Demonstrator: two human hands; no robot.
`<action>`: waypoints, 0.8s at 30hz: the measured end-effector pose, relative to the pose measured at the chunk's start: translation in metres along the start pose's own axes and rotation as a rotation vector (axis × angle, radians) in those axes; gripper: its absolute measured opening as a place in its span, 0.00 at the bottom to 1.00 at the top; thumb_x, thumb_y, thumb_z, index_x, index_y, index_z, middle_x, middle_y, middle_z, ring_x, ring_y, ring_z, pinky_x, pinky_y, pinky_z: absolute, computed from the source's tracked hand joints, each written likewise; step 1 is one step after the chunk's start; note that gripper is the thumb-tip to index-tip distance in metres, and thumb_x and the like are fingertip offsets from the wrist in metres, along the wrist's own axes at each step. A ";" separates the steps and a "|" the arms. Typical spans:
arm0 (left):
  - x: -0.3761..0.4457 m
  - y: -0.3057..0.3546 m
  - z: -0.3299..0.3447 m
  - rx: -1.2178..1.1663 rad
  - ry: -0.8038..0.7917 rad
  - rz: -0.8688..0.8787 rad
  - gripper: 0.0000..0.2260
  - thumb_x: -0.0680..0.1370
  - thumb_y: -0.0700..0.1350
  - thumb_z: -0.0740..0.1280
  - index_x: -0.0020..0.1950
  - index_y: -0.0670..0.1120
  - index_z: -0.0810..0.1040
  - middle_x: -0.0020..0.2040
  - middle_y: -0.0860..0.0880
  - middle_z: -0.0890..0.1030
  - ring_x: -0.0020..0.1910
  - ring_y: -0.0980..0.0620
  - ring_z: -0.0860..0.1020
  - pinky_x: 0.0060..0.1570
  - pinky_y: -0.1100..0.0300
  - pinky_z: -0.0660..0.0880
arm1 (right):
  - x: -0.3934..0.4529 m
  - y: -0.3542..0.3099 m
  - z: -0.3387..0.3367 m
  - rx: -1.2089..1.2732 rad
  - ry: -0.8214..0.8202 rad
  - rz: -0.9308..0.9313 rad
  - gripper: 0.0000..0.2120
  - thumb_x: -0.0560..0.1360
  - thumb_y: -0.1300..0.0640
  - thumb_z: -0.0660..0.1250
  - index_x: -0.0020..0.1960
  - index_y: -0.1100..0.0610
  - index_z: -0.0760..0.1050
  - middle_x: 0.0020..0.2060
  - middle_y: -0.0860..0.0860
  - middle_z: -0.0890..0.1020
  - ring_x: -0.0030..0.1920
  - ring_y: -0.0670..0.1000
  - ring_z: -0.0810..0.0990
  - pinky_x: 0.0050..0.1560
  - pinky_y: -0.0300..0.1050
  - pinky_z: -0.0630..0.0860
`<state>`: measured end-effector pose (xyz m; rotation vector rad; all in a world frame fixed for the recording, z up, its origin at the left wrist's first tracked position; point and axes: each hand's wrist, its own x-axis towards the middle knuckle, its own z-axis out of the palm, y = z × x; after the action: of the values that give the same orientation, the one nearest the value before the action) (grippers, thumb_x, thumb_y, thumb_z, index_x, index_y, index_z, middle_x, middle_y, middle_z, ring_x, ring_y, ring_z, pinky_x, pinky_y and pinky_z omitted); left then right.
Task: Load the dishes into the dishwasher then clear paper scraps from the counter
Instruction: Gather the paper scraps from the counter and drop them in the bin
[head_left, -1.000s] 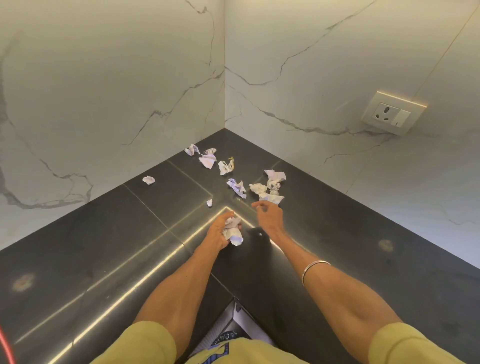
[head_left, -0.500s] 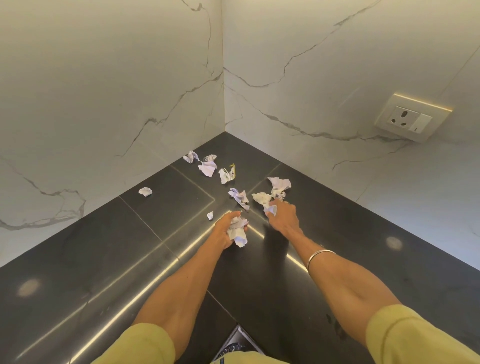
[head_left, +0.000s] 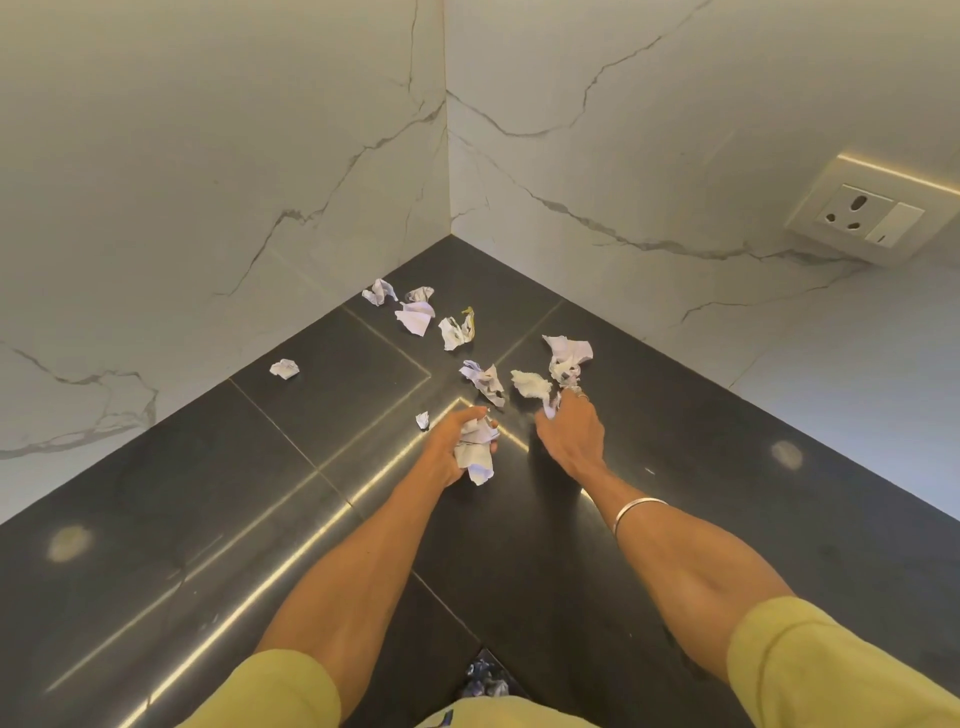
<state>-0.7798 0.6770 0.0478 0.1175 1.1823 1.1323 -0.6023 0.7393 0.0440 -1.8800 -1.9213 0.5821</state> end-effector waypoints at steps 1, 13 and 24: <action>0.000 0.000 0.000 0.001 0.006 -0.004 0.13 0.70 0.42 0.74 0.52 0.42 0.78 0.47 0.40 0.81 0.33 0.44 0.78 0.37 0.55 0.76 | -0.002 -0.001 0.000 0.047 0.007 0.001 0.09 0.75 0.49 0.63 0.46 0.55 0.69 0.42 0.51 0.77 0.42 0.53 0.77 0.45 0.54 0.79; 0.001 0.000 -0.001 0.013 0.010 -0.014 0.07 0.71 0.42 0.73 0.47 0.41 0.80 0.40 0.41 0.83 0.34 0.44 0.79 0.41 0.54 0.76 | 0.023 -0.040 -0.002 -0.022 -0.153 -0.107 0.25 0.77 0.54 0.63 0.72 0.52 0.63 0.66 0.59 0.72 0.59 0.62 0.77 0.57 0.55 0.74; 0.003 -0.001 -0.004 0.029 0.019 -0.012 0.07 0.71 0.44 0.74 0.45 0.42 0.81 0.41 0.40 0.83 0.35 0.43 0.79 0.42 0.54 0.76 | 0.014 -0.039 0.018 -0.211 -0.218 -0.026 0.18 0.79 0.48 0.63 0.62 0.59 0.68 0.62 0.60 0.73 0.59 0.63 0.75 0.56 0.57 0.75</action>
<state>-0.7824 0.6769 0.0429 0.1218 1.2149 1.1087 -0.6452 0.7523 0.0497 -1.9850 -2.2199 0.6190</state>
